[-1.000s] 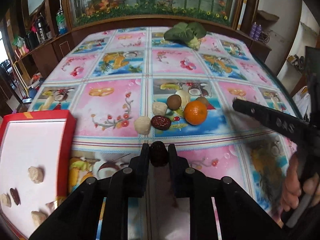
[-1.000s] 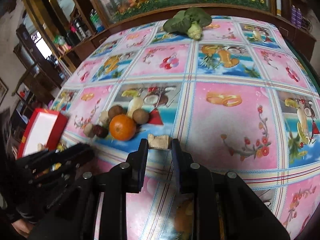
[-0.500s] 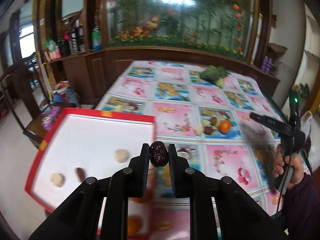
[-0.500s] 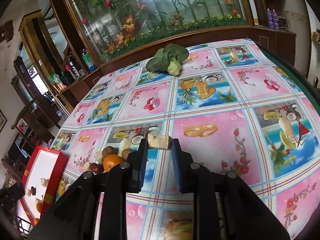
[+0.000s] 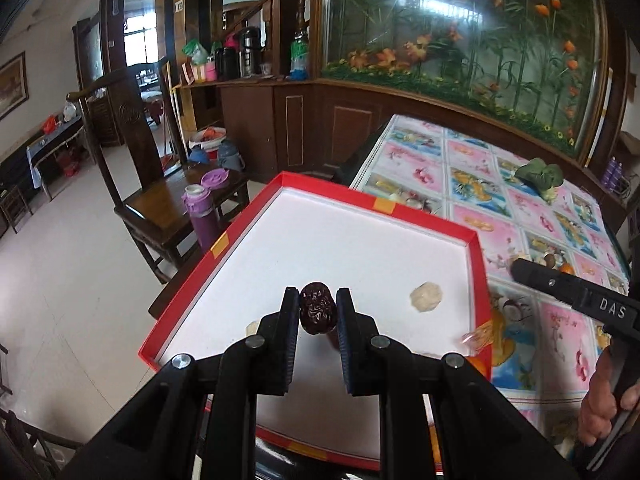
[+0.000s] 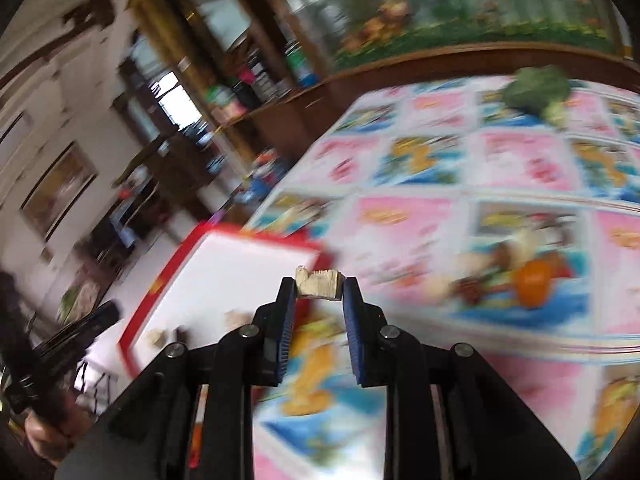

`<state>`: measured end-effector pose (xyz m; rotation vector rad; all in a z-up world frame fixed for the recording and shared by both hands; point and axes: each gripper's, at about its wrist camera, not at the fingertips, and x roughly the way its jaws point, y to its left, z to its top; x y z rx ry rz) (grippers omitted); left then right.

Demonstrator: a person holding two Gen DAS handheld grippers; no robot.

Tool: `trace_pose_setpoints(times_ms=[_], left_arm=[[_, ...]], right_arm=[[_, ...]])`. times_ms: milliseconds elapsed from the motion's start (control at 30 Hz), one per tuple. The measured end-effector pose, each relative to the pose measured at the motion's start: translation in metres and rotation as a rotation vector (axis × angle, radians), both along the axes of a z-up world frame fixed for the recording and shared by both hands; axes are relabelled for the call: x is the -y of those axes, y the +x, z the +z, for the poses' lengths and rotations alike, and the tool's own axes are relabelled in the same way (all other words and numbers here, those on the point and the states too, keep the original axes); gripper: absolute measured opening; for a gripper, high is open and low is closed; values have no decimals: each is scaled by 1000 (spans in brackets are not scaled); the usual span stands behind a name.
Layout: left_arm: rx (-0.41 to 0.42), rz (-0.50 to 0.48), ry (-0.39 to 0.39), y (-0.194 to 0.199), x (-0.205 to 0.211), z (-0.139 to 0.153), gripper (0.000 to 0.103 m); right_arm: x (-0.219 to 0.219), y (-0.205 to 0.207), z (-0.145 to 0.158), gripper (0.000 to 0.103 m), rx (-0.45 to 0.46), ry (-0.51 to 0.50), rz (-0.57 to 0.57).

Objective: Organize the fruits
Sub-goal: 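Carry the red date and beige cube into the white tray and open both tools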

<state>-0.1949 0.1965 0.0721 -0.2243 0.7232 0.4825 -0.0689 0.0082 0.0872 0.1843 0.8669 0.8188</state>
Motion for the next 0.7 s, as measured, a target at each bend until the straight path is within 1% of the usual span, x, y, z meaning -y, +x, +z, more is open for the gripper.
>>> trace_pose_setpoints(times_ms=[100, 200, 300, 367, 500, 600, 700], left_arm=[[-28, -4, -4, 0, -4, -9, 17], [-53, -29, -2, 3, -2, -16, 17], [-68, -54, 14, 8, 4, -20, 17], [-88, -66, 14, 12, 8, -25, 17], [-125, -65, 34, 13, 15, -35, 17], [-144, -58, 49, 15, 17, -39, 17], [-157, -44, 70, 16, 18, -42, 17]], right_arm=[[-37, -13, -5, 26, -31, -6, 103], [-61, -19, -15, 26, -40, -14, 152], [-74, -20, -27, 26, -53, -35, 187], [-82, -23, -33, 26, -62, -55, 218], [-84, -28, -43, 26, -31, -126, 247], [-85, -28, -47, 27, -42, -138, 254], [-87, -31, -48, 27, -15, -162, 252]])
